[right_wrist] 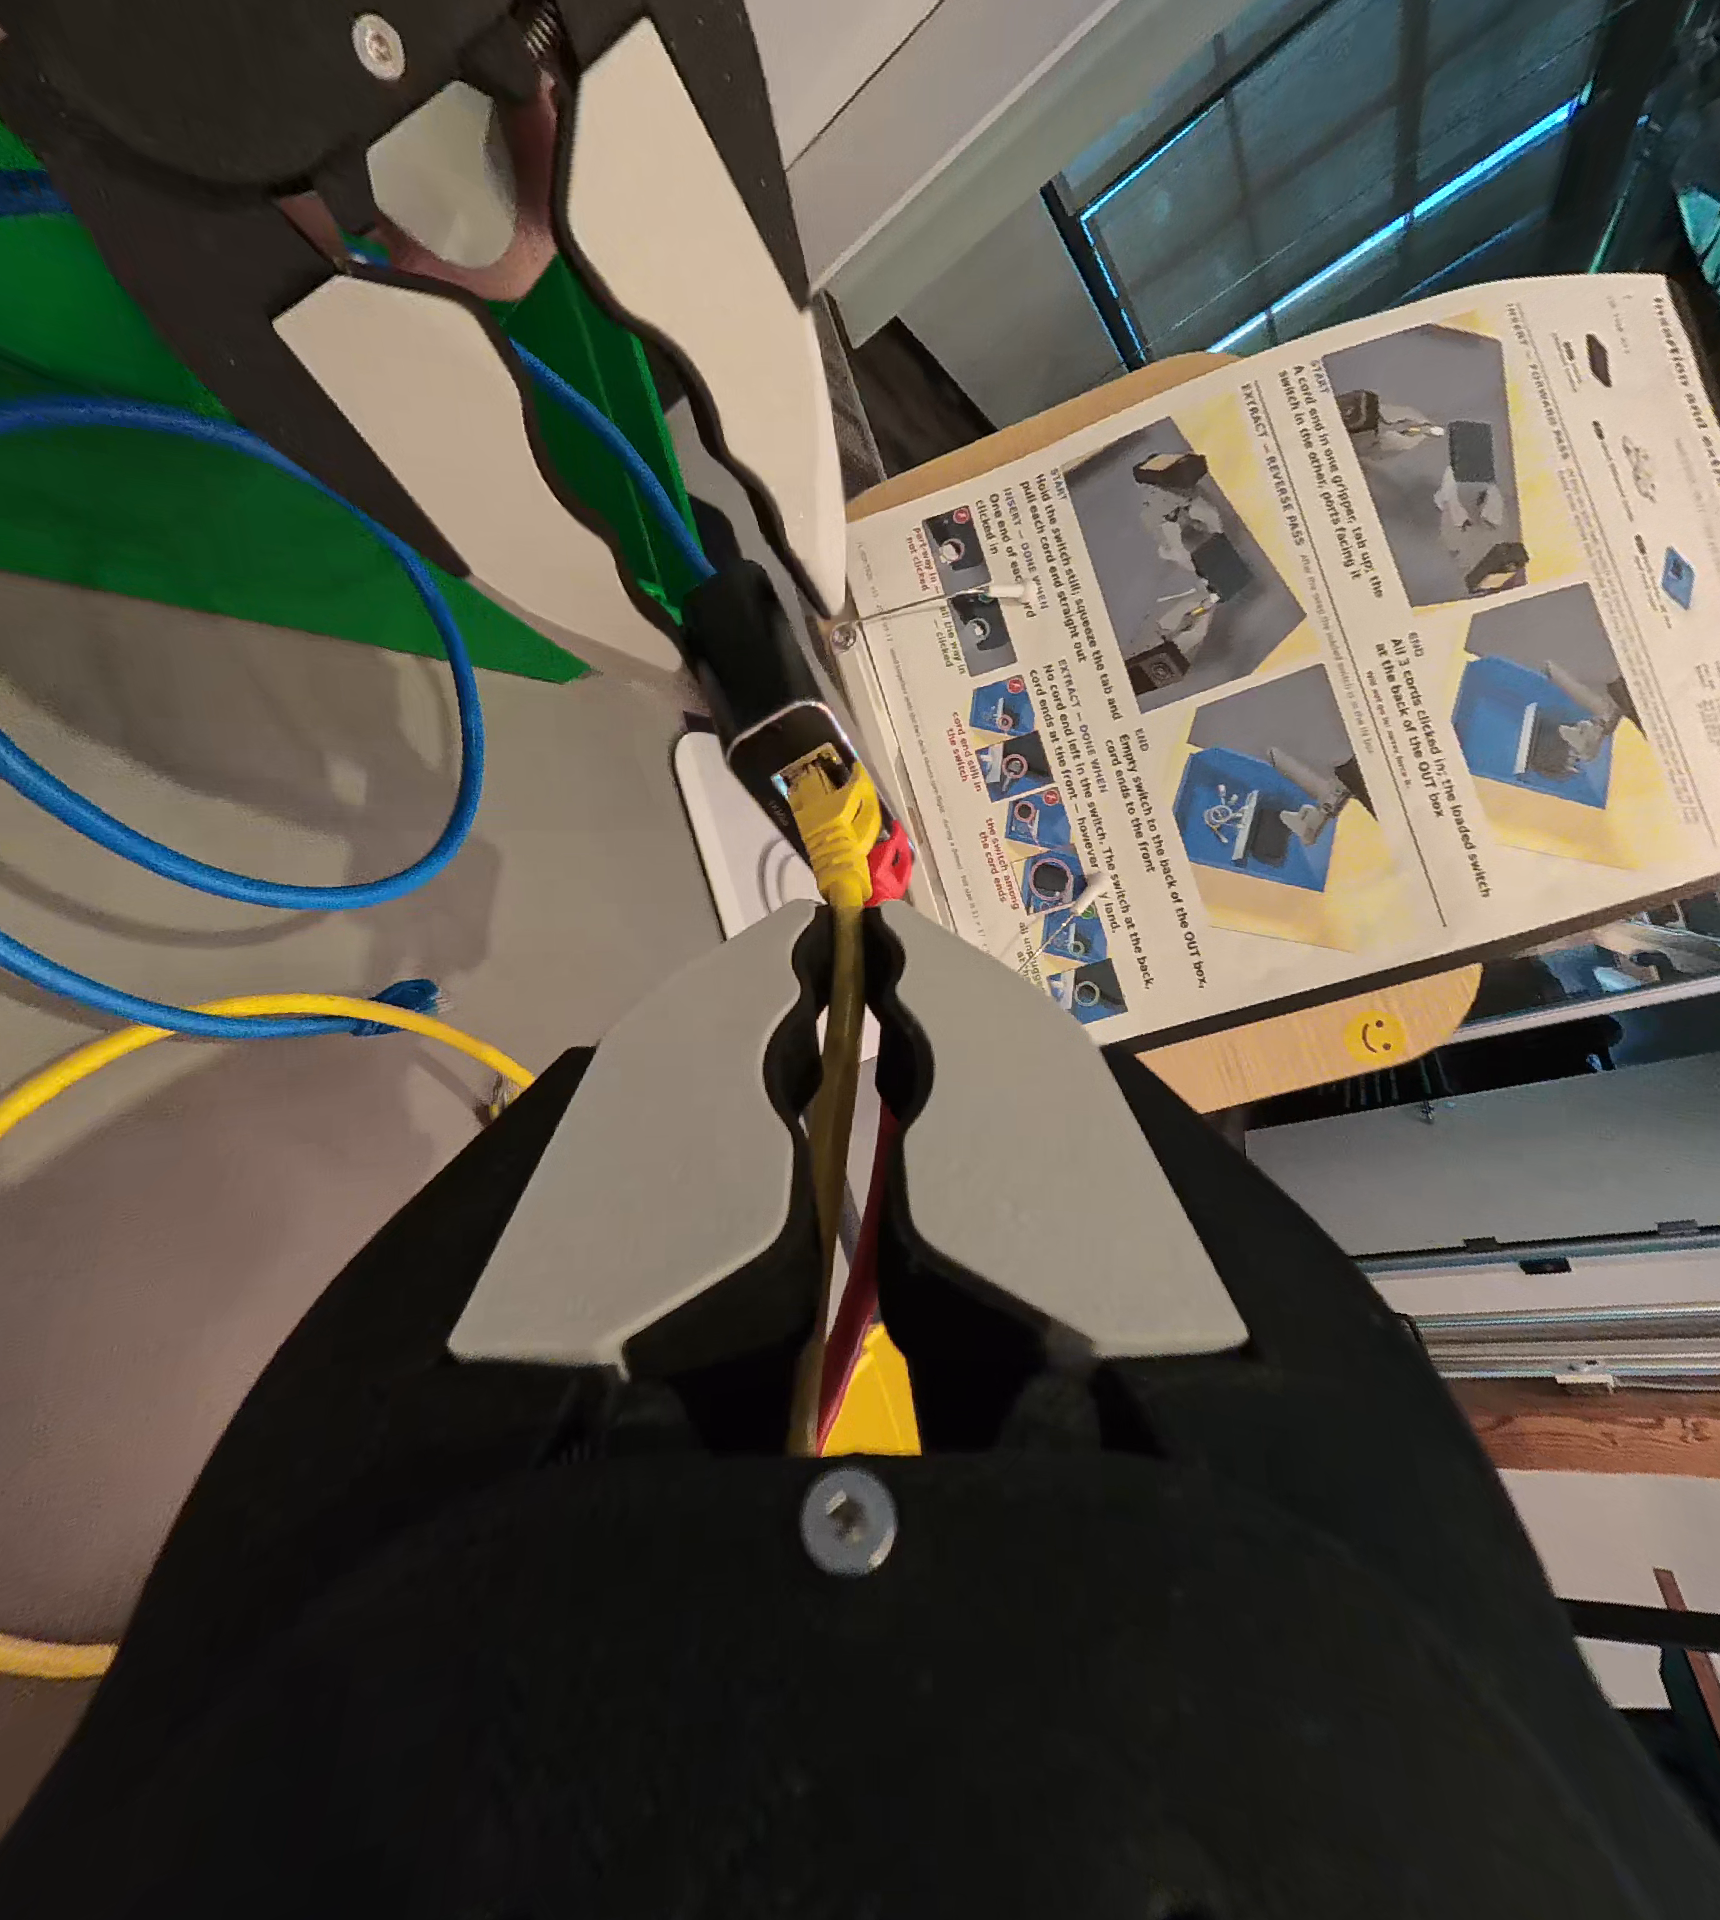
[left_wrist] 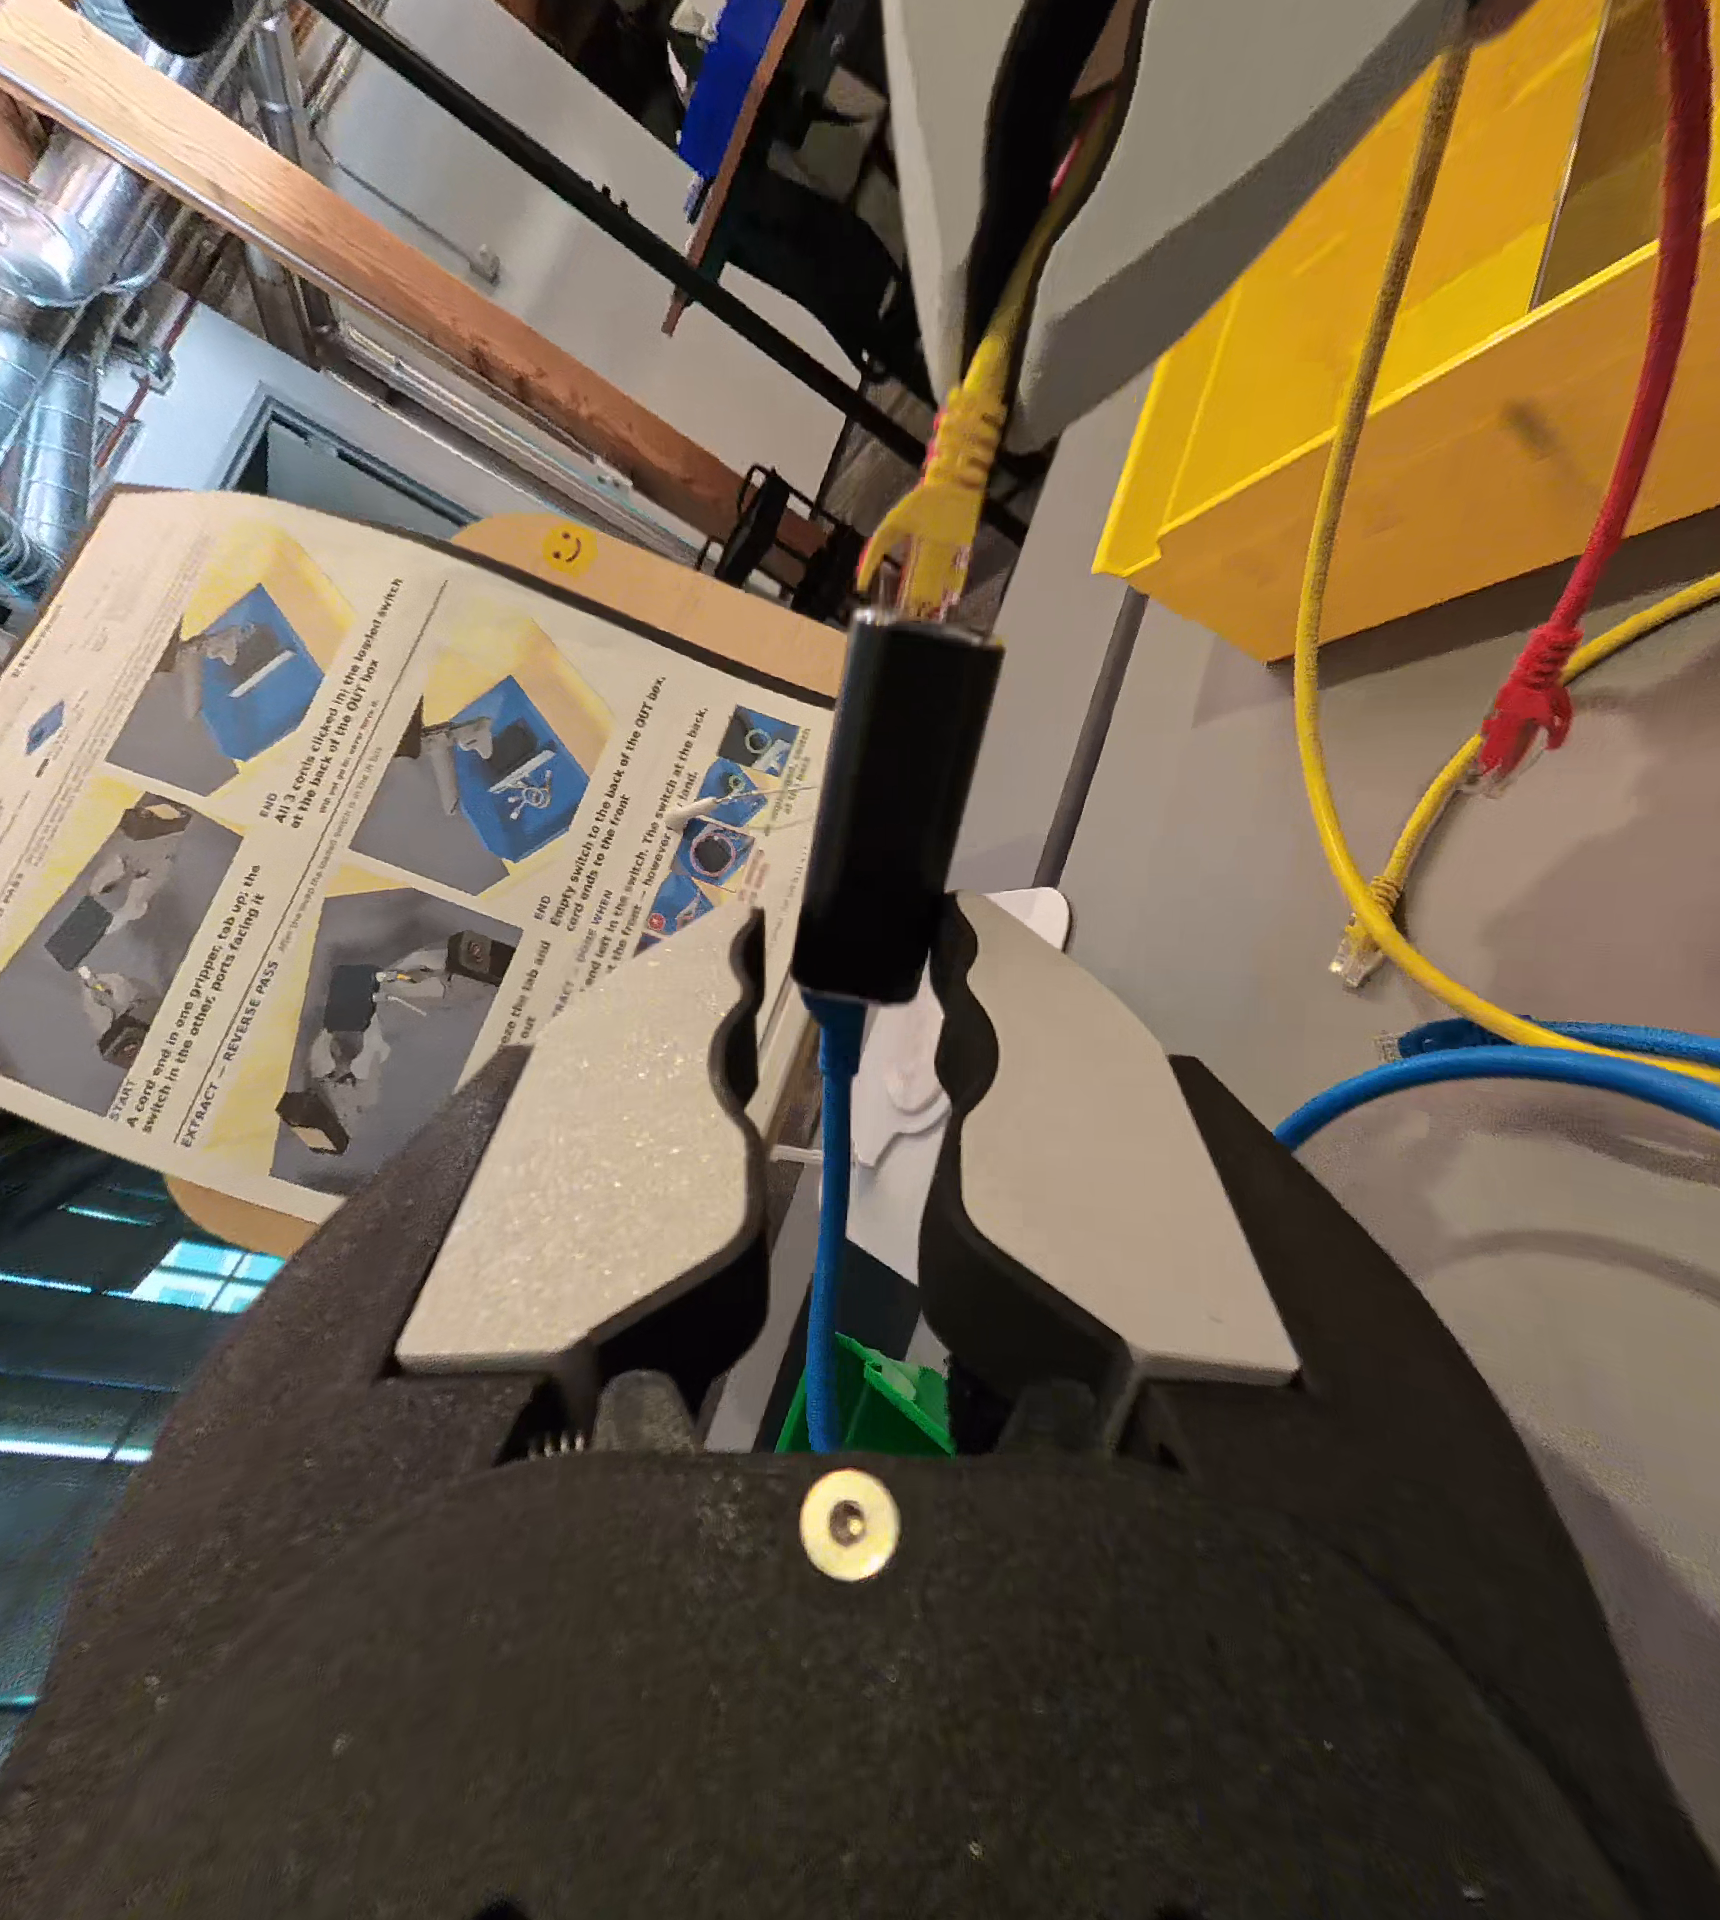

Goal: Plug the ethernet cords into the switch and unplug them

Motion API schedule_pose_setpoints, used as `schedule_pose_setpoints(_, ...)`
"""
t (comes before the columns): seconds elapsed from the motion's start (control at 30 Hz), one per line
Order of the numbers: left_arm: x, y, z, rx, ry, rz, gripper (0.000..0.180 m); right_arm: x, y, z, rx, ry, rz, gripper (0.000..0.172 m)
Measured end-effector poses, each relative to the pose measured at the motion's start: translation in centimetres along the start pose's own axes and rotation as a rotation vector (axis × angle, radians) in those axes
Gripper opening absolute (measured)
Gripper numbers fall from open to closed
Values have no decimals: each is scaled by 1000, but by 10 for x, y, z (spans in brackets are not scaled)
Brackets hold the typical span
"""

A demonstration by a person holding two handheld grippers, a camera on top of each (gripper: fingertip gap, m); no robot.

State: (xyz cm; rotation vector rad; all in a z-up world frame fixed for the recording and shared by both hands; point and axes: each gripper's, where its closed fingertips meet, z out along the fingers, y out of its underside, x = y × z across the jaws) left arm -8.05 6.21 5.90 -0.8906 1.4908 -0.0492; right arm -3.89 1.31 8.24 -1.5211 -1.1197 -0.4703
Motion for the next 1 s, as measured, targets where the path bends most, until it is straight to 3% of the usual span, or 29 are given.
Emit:
schedule_pose_setpoints(0.37, 4, -19, -3, 104, 4, -11, 36, -3, -4, 0, -10, -8, -14, 6)
schedule_pose_setpoints(0.5, 5, -20, -1, 113, -33, 30, 25, -3, -9, -1, 1, 4, -18, 6)
schedule_pose_setpoints(0.67, 3, -25, -4, 145, -49, 30, 25, -1, -12, -5, 13, 10, -11, 6)
schedule_pose_setpoints(0.87, 1, -25, -3, 155, -78, 21, 34, -2, -19, -6, 31, 9, -4, 6)
schedule_pose_setpoints(0.9, 1, -25, -3, 150, -88, 32, 26, -3, -19, -6, 29, 7, -5, 6)
schedule_pose_setpoints(1.0, 0, -24, -3, 132, -91, 42, 25, -3, -20, -6, 20, 12, -11, 6)
